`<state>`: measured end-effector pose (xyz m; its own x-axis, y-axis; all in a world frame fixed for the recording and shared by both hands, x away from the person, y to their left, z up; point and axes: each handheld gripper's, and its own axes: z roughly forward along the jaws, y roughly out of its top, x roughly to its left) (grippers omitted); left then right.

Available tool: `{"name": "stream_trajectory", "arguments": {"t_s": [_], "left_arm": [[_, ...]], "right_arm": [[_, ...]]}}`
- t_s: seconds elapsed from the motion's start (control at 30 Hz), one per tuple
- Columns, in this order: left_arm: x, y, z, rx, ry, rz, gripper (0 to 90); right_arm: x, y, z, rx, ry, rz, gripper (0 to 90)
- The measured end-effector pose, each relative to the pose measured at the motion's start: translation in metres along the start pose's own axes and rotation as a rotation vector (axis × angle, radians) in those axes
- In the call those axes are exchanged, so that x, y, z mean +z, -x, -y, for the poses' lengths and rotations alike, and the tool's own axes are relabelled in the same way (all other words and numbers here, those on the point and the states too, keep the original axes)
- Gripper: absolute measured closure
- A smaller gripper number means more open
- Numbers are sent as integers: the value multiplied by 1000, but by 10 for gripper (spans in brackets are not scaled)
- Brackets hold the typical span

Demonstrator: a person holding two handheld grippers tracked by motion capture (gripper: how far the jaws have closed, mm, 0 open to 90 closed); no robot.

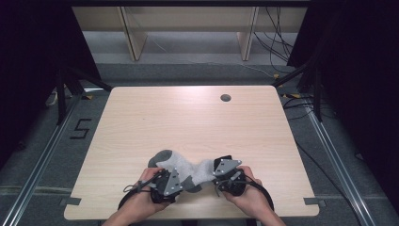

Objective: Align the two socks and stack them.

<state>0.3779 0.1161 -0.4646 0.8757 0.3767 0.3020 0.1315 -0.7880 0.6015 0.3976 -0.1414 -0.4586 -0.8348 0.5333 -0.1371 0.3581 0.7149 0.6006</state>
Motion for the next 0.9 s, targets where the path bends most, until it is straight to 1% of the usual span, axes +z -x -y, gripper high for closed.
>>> {"name": "stream_trajectory", "arguments": {"t_s": [0.03, 0.07, 0.1, 0.13, 0.17, 0.2, 0.23, 0.27, 0.3, 0.33, 0.37, 0.4, 0.43, 0.47, 0.5, 0.53, 0.57, 0.6, 0.63, 0.67, 0.7, 0.73, 0.8, 0.83, 0.87, 0.9], "left_arm": [[-6, -3, 4, -13, 14, 11, 428], [-12, -8, 7, -28, 29, 23, 419], [-18, -12, 10, -52, 44, 28, 416], [-24, -19, 13, -76, 58, 26, 416], [-28, -25, 16, -99, 69, 20, 416], [-33, -35, 19, -145, 96, 10, 418], [-36, -40, 21, -185, 112, 6, 424], [-38, -51, 26, -253, 144, 12, 431], [-37, -59, 30, -315, 171, 19, 445], [-36, -67, 33, -366, 177, 14, 459], [-34, -73, 36, -394, 164, -1, 471], [-31, -78, 38, -419, 161, -11, 487], [-27, -82, 39, -449, 164, -12, 497], [-24, -87, 41, -483, 160, -8, 507], [-19, -91, 43, -514, 156, -8, 521], [-15, -95, 45, -535, 147, -19, 525], [-10, -98, 46, -549, 133, -19, 538], [-4, -102, 48, -572, 125, -10, 545], [-1, -103, 48, -586, 130, -1, 551], [3, -104, 49, -595, 129, 16, 555], [5, -105, 48, -606, 136, 30, 559], [8, -105, 48, -611, 136, 34, 561], [12, -107, 47, -607, 129, 31, 560], [13, -108, 46, -608, 128, 35, 559], [14, -109, 45, -609, 126, 41, 557], [15, -109, 44, -600, 120, 35, 554]], "right_arm": [[0, -1, 1, 9, -9, -9, 786], [2, -1, 2, 5, -4, -10, 775], [3, -2, 3, 21, -6, -21, 757], [4, -2, 4, 14, -8, -42, 731], [5, -3, 5, 13, -7, -50, 696], [5, -2, 6, 18, -10, -54, 667], [2, -5, 6, 77, -19, -82, 621], [0, -5, 6, 88, -6, -102, 589], [-4, -4, 7, 108, 3, -93, 560], [-7, 0, 8, 59, 46, -104, 537], [-14, 3, 8, 75, 68, -111, 520], [-20, 7, 8, 105, 96, -100, 513], [-27, 13, 8, 121, 113, -98, 511], [-33, 20, 9, 142, 131, -67, 509], [-38, 26, 10, 192, 131, -45, 511], [-40, 36, 12, 217, 143, -7, 515], [-41, 45, 15, 265, 131, 28, 525], [-41, 50, 17, 337, 96, 50, 531], [-35, 58, 21, 349, 93, 82, 537], [-34, 61, 22, 366, 67, 74, 539], [-28, 61, 24, 400, 59, 67, 541], [-25, 63, 25, 394, 46, 66, 541], [-17, 61, 28, 395, 45, 40, 539], [-16, 61, 30, 383, 26, 37, 538], [-15, 60, 31, 403, 27, 20, 536], [-15, 60, 32, 406, 34, 18, 535]]}}
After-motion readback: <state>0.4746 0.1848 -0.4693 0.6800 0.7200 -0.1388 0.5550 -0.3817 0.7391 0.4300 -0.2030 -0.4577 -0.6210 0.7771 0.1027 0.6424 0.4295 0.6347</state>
